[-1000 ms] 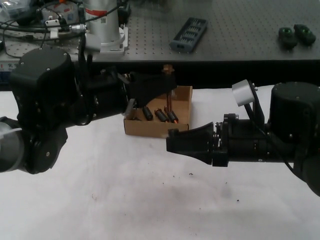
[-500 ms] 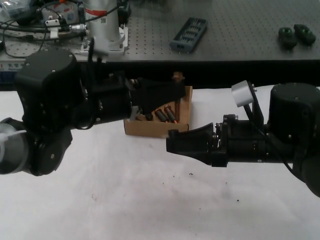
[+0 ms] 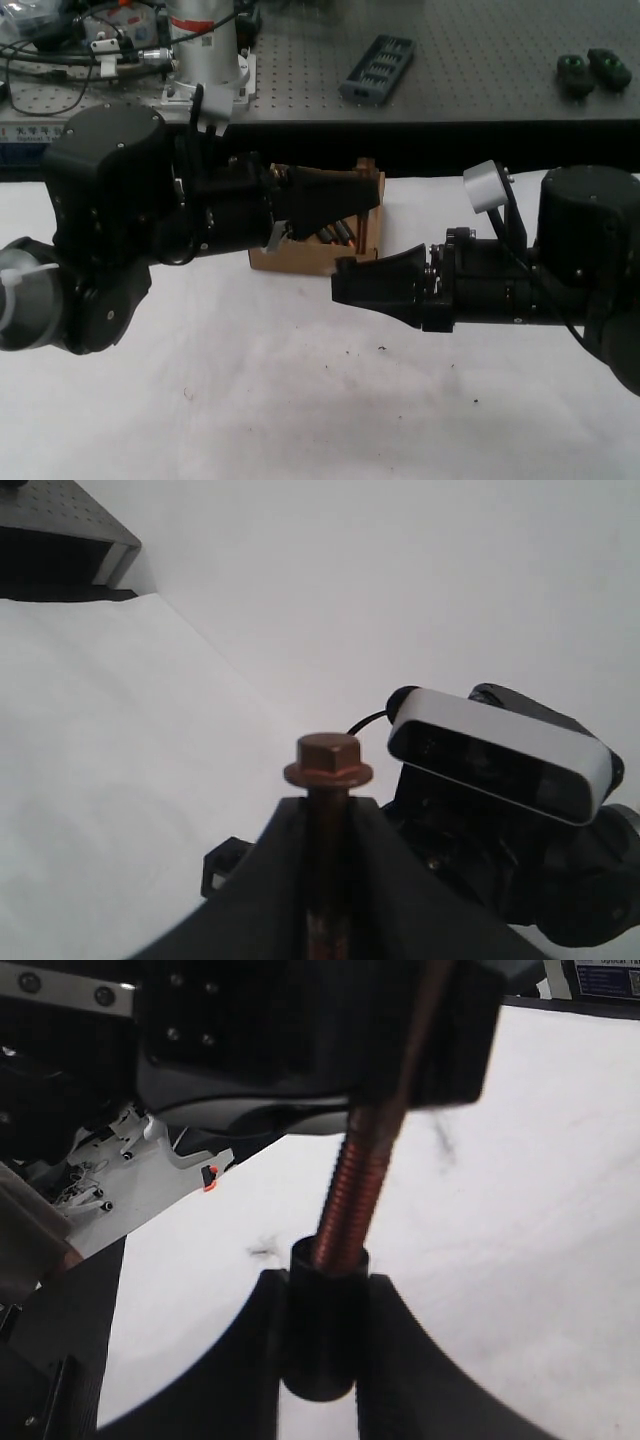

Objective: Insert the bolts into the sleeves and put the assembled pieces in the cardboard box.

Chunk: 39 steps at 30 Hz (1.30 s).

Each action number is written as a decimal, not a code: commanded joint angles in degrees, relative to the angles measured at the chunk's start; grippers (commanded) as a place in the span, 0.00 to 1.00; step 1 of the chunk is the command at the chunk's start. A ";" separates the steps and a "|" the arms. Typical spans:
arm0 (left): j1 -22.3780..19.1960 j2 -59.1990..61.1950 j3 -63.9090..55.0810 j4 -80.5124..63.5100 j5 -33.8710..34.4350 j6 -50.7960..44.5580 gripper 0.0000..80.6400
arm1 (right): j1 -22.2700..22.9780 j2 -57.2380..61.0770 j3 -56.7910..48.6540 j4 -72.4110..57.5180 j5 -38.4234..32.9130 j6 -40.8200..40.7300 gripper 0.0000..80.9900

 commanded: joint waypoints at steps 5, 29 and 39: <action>-0.13 -0.23 -0.22 -0.72 -0.79 1.22 0.01 | -0.76 0.17 -0.40 -1.62 0.09 0.94 0.06; 0.03 -0.23 -0.22 -0.72 -5.38 0.96 0.01 | -2.23 0.17 -0.40 -1.62 -1.20 2.24 0.06; 0.03 -0.23 -0.22 5.29 -3.71 1.54 0.01 | -2.25 0.17 -0.40 -2.79 -1.20 3.19 0.06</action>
